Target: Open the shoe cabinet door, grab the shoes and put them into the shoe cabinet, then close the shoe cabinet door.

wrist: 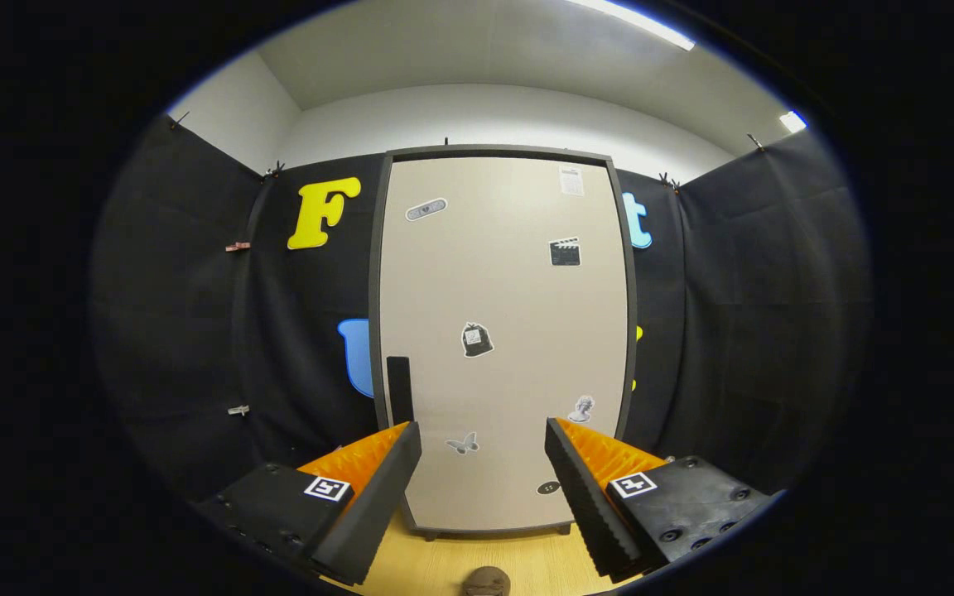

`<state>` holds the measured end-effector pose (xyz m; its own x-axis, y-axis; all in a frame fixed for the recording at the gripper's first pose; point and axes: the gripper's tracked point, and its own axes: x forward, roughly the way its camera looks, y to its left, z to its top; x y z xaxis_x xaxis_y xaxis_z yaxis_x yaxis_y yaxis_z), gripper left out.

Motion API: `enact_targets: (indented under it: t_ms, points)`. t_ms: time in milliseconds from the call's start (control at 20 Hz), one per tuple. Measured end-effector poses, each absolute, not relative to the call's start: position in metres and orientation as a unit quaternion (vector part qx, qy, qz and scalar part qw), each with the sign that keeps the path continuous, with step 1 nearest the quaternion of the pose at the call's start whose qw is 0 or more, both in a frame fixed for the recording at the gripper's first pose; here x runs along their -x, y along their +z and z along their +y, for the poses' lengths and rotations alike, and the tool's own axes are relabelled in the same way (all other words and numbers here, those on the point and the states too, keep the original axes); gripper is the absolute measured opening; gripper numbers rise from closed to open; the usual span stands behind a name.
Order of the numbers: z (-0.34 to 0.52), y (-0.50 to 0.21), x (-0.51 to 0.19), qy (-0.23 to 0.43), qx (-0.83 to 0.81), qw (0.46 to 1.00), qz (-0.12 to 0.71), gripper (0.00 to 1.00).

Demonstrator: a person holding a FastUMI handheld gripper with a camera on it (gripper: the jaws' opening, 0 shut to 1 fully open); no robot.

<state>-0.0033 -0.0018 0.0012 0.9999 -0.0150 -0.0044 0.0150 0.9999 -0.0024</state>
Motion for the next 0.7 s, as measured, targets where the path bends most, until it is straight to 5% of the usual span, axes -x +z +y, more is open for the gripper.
enact_targets:
  t_ms: [700]
  points:
    - [0.017, -0.019, -0.022, 0.007, -0.007, 1.000, 0.028, 0.98]
